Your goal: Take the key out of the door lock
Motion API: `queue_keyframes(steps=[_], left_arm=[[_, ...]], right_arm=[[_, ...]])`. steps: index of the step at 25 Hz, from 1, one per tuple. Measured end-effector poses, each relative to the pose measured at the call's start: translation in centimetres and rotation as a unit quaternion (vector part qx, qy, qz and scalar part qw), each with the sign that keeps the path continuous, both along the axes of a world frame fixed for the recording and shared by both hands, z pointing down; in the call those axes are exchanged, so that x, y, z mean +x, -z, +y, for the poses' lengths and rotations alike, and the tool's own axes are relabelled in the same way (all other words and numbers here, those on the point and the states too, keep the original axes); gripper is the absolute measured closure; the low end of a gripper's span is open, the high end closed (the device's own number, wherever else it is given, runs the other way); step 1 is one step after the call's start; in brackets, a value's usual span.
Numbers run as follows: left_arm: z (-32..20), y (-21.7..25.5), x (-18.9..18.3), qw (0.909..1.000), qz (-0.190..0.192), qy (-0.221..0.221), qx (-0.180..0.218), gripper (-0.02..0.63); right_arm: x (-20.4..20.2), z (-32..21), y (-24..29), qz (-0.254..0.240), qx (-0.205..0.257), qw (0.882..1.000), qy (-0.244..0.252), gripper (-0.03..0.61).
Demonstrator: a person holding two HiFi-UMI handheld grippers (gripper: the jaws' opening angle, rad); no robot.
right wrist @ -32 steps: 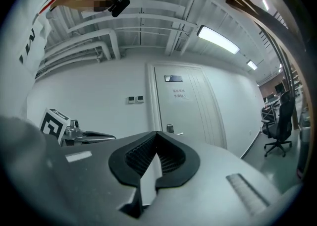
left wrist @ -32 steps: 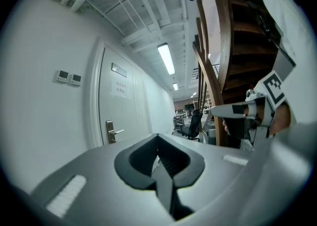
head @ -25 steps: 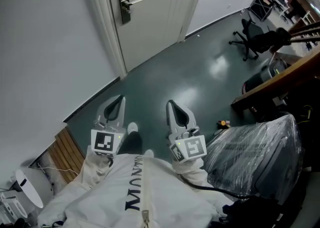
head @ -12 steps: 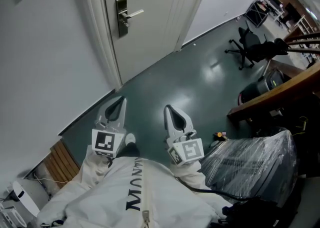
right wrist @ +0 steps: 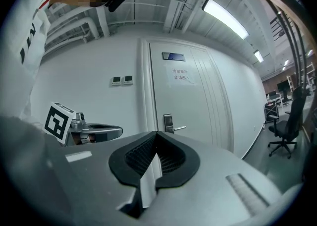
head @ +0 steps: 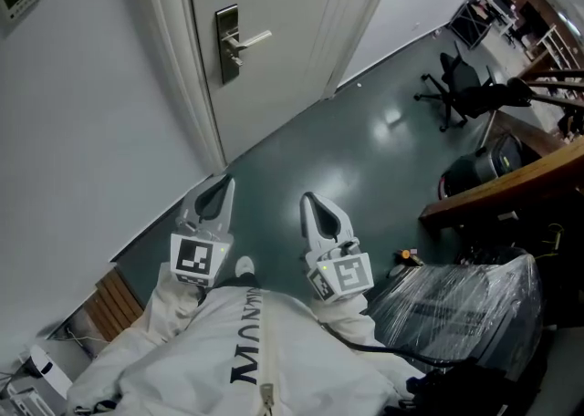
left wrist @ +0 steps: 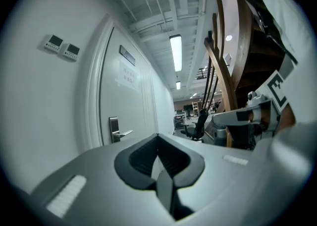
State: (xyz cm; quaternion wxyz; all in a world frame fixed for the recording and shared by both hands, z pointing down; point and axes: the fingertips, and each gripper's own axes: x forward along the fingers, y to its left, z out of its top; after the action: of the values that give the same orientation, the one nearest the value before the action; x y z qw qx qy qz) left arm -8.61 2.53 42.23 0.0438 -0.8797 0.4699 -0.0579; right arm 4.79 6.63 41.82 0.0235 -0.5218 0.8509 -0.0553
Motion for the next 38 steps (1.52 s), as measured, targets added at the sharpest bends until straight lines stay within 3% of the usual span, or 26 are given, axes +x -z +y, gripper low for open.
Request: queue_keyframes(steps=[6, 16, 26, 38], left_arm=[[-3.8, -1.0, -2.1, 0.9999, 0.007, -0.007, -0.011, 0.614], [-6.8, -2.0, -2.1, 0.9992, 0.010, -0.031, -0.021, 0.614], [-11.6, -2.5, -2.3, 0.9997, 0.004, -0.001, -0.023, 0.614], [-20.4, -1.8, 2.2, 0.9992, -0.026, 0.016, -0.027, 0.614]], right_arm=[[-2.1, -3.7, -0.1, 0.008, -0.001, 1.000, -0.010, 0.578], [-2.2, -6.9, -0.1, 0.010, -0.003, 0.999, -0.033, 0.578], [-2.6, -13.1, -0.8, 0.001, 0.000, 1.000, 0.004, 0.578], [2.5, -23.0, -1.0, -0.038, 0.001, 0.999, 0.019, 0.578]])
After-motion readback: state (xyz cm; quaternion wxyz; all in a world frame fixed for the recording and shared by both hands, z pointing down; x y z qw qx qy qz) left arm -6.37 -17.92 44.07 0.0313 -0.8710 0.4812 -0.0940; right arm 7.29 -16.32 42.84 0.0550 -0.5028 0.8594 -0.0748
